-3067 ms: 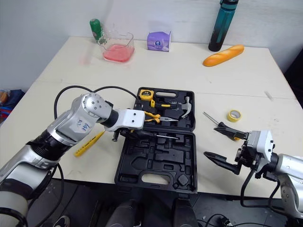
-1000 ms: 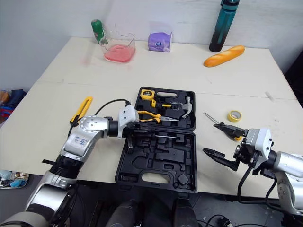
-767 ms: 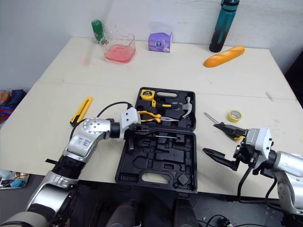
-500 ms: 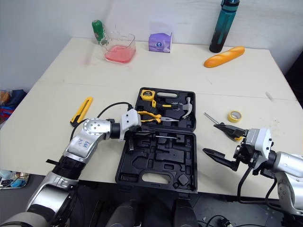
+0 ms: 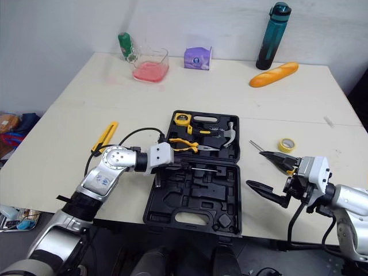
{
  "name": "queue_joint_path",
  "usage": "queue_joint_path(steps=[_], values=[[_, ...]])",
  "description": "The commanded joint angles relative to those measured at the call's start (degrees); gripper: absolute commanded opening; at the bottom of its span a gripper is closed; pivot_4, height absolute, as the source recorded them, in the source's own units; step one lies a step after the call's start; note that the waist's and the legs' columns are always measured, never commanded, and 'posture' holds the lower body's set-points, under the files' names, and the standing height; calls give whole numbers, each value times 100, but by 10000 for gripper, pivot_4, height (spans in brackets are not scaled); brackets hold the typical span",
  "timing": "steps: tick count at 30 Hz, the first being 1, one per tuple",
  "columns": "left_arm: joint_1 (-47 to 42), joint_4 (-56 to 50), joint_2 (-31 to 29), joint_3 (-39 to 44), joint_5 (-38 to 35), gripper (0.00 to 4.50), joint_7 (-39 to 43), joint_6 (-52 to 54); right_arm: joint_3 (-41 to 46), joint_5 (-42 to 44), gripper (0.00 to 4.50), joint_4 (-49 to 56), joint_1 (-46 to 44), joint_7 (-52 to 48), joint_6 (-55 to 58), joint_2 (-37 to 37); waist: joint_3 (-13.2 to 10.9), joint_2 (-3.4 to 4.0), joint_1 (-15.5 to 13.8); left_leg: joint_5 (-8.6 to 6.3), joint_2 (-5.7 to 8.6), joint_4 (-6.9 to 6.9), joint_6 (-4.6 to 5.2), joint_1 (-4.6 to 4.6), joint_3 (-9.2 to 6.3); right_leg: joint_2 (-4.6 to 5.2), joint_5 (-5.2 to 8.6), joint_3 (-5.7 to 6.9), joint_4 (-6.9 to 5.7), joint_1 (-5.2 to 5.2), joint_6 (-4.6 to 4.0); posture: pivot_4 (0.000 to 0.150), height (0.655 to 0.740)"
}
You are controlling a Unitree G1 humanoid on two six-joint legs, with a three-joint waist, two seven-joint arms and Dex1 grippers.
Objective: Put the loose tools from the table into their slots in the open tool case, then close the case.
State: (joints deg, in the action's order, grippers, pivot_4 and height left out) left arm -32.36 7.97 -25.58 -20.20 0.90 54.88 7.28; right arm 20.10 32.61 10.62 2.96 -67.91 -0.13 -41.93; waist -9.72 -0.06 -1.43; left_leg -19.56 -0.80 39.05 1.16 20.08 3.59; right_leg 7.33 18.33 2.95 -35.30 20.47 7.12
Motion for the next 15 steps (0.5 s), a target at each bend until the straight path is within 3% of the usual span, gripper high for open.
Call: queue_joint_path(steps=[1,8,15], values=[[206,611,86,-347,353,1368,-75,234,12,2,45000,-62,-19,-29,-173,57,7,0,-1,-6,5,1,11,0,-4,12,0,0,2,-2,0,1500,7400],[-54,640,42,-27,156,1368,-57,333,-7,-27,45000,-313,-28,-144,-379,88,8,1,12,1,16,3,8,3,-23,23,-7,3,24,-21,11,1500,7400],[-69,97,96,539,-592,1368,91,242,45,-1,45000,-462,-2,-161,-484,129,0,2,30,12,11,2,-15,15,-23,20,-7,4,24,-5,11,1500,7400]])
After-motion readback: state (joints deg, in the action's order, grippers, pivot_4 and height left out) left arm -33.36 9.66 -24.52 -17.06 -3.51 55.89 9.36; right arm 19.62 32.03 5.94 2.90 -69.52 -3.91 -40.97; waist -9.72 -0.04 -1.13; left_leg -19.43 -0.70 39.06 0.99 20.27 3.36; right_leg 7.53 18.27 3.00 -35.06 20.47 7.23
